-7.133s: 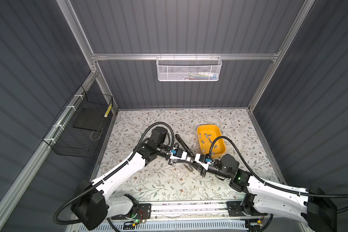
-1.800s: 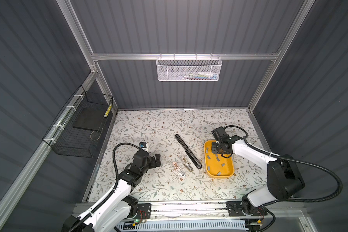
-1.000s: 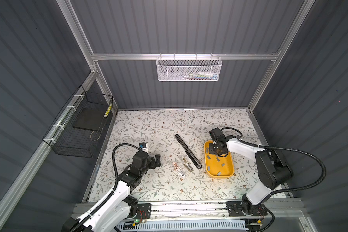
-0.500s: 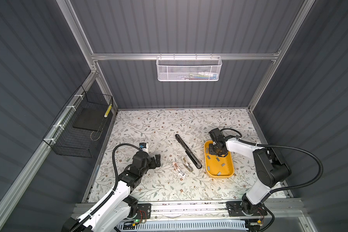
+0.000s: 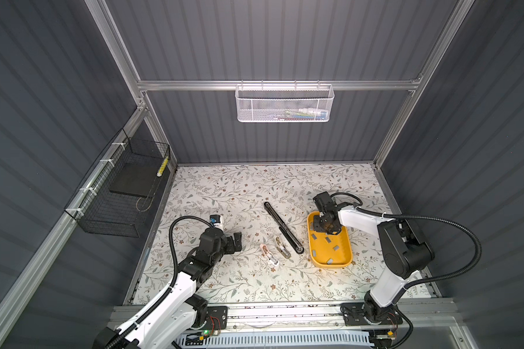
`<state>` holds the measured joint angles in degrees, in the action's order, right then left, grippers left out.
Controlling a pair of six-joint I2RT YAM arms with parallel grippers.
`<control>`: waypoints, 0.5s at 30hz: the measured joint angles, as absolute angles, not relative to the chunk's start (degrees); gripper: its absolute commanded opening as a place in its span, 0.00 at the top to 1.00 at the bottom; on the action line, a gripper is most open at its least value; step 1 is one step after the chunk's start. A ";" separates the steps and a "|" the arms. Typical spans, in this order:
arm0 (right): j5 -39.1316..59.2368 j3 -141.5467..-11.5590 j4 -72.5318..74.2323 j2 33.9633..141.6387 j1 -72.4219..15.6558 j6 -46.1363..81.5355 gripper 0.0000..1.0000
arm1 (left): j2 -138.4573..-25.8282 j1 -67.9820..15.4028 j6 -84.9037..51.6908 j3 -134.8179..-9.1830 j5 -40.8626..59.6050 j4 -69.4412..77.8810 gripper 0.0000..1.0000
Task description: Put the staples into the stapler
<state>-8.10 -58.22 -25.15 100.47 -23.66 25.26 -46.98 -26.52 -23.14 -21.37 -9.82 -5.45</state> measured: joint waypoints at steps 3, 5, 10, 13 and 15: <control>-8.12 -58.63 -25.19 100.84 -23.66 25.28 0.77 | -46.98 -26.52 -23.14 -21.37 -9.82 -5.45 0.00; -8.14 -58.87 -25.21 101.08 -23.66 25.28 0.79 | -46.98 -26.52 -23.14 -21.37 -9.82 -5.45 0.00; -8.16 -59.29 -25.06 101.54 -23.66 25.45 0.84 | -46.96 -26.52 -23.14 -21.34 -9.82 -5.45 0.00; -8.16 -59.29 -25.06 101.54 -23.66 25.45 0.87 | -46.96 -26.52 -23.14 -21.34 -9.82 -5.45 0.00; -8.16 -59.29 -25.06 101.54 -23.66 25.45 0.87 | -46.96 -26.52 -23.14 -21.34 -9.85 -5.45 0.00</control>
<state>-8.16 -59.29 -25.06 101.54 -23.66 25.45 -46.96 -26.52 -23.14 -21.34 -9.85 -5.45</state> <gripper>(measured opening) 0.148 0.997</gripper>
